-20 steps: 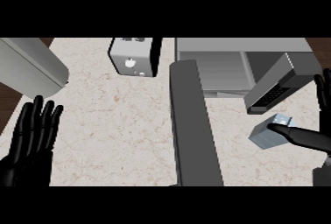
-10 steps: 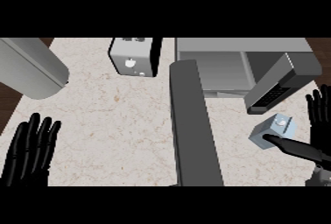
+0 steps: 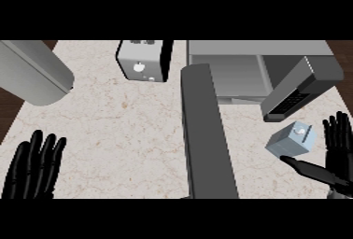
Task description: Pick up the milk, place it into the microwave and close the microwave
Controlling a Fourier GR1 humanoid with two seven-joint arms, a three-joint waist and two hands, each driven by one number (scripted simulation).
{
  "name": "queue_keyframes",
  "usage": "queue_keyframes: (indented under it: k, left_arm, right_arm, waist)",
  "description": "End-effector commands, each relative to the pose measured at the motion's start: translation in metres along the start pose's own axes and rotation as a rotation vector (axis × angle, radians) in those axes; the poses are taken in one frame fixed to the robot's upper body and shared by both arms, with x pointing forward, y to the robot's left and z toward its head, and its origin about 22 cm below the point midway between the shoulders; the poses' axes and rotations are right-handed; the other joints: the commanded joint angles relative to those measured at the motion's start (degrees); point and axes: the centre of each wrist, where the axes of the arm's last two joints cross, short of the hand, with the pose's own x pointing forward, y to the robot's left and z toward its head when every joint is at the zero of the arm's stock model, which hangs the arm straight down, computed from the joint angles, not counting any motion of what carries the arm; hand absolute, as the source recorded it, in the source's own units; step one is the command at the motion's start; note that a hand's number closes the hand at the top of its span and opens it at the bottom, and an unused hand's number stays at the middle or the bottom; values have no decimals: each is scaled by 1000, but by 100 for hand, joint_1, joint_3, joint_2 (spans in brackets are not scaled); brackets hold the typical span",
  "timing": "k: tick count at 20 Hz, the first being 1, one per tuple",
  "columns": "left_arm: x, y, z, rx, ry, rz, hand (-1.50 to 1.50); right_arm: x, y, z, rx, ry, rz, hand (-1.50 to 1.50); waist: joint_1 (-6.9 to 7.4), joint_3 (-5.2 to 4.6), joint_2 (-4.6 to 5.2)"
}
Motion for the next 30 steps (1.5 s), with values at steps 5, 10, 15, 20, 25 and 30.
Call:
queue_keyframes:
  k: [5, 10, 15, 20, 25, 30]
  left_arm:
    - [3, 6, 3, -6, 17, 1, -150]
    - [4, -6, 13, -6, -2, -1, -150]
    - [-2, 2, 8, 4, -8, -17, -150]
    - [-4, 9, 15, 9, 14, -31, -150]
    - [5, -3, 11, -2, -2, 5, -150]
    - [4, -20, 11, -17, 16, 19, -150]
  right_arm:
    - [-47, -18, 9, 24, 17, -12, -150]
    - [-74, -10, -14, -2, 25, -47, -150]
    - [-102, -19, 32, -36, 21, -41, -150]
    - [-99, -26, 10, 23, 34, -43, -150]
    - [-110, -16, 6, 183, -29, 50, 150]
    - [-117, 7, 12, 154, -99, -64, 150]
  waist:
    - [0, -1, 1]
    - [45, 3, 7]
    - [12, 1, 6]
    - [12, -1, 0]
    - [95, 11, 29]
    - [61, 14, 21]
